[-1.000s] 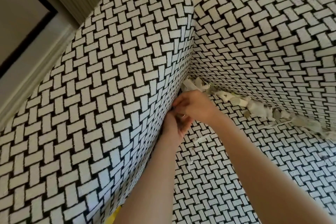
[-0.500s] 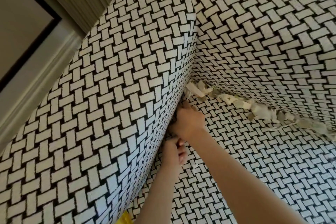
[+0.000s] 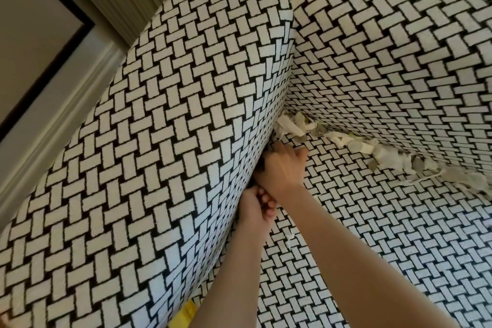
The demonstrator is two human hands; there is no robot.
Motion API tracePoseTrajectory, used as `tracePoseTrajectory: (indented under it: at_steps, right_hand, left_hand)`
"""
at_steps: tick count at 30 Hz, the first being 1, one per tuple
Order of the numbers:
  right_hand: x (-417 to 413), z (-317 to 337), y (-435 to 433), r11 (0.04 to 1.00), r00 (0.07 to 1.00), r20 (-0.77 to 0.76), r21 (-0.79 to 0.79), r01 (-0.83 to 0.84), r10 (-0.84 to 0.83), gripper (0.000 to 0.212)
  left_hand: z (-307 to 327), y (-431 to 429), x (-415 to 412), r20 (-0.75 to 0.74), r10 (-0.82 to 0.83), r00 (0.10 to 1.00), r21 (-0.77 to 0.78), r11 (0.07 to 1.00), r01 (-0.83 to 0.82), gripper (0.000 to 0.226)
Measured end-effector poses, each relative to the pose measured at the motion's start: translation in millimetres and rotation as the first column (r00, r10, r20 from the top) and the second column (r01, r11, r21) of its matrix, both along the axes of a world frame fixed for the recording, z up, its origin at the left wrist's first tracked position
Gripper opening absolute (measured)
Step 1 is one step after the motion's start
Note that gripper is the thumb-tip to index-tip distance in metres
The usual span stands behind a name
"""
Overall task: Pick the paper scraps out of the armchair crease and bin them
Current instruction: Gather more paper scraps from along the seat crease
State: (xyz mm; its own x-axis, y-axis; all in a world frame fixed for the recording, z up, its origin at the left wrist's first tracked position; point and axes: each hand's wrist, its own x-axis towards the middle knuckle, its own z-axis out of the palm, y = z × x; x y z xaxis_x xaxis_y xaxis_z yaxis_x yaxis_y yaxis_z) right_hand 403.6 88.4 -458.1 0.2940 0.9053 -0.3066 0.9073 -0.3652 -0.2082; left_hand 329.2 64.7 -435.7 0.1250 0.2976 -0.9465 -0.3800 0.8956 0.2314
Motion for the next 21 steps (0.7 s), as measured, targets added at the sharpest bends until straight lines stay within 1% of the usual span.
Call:
tracePoseTrajectory:
  at_steps: [2, 6, 8, 12, 15, 17, 18, 19, 20, 21]
  right_hand:
    - [-3, -1, 1, 0.999, 1.000, 0.012, -0.039, 0.010, -0.009, 0.032]
    - [-13, 0, 6, 0.993, 0.994, 0.037, -0.058, 0.103, -0.101, 0.023]
    - [-17, 0, 7, 0.991, 0.992, 0.051, -0.065, 0.120, -0.117, 0.022]
    - [-16, -6, 2, 0.998, 0.997, 0.033, 0.002, 0.066, -0.066, 0.025]
    - [-6, -2, -5, 0.999, 0.999, -0.037, 0.044, 0.026, -0.024, 0.030]
    - [2, 0, -11, 0.992, 0.992, -0.129, 0.121, 0.030, -0.014, 0.028]
    - [7, 3, -14, 0.980, 0.974, -0.223, 0.189, 0.069, -0.026, 0.026]
    - [12, 5, -18, 0.957, 0.938, -0.343, 0.253, 0.139, -0.045, 0.024]
    - [19, 8, -20, 0.925, 0.870, -0.487, 0.294, 0.242, -0.072, 0.023]
    - [25, 13, -24, 0.894, 0.777, -0.624, 0.299, 0.333, -0.081, 0.022]
  left_hand:
    - [2, -1, -1, 0.006, 0.018, 1.000, -0.008, 1.000, -0.018, 0.041]
    - [5, -8, -2, -0.018, 0.069, 0.997, 0.007, 0.998, -0.069, 0.041]
    - [7, -12, -4, -0.021, 0.077, 0.997, 0.005, 0.997, -0.077, 0.041]
    - [3, -14, -12, -0.023, 0.014, 1.000, -0.004, 1.000, -0.015, 0.039]
    - [0, -12, -10, 0.005, 0.075, 0.997, -0.012, 0.997, -0.075, 0.034]
    - [1, -11, -8, 0.021, 0.111, 0.994, 0.001, 0.994, -0.111, 0.030]
    - [1, -11, -8, 0.031, 0.122, 0.992, 0.010, 0.992, -0.123, 0.028]
    - [2, -10, -7, 0.055, 0.129, 0.990, 0.023, 0.991, -0.130, 0.028]
    - [3, -9, -6, 0.087, 0.132, 0.987, 0.041, 0.990, -0.136, 0.028]
    - [4, -8, -4, 0.120, 0.134, 0.984, 0.062, 0.988, -0.142, 0.028]
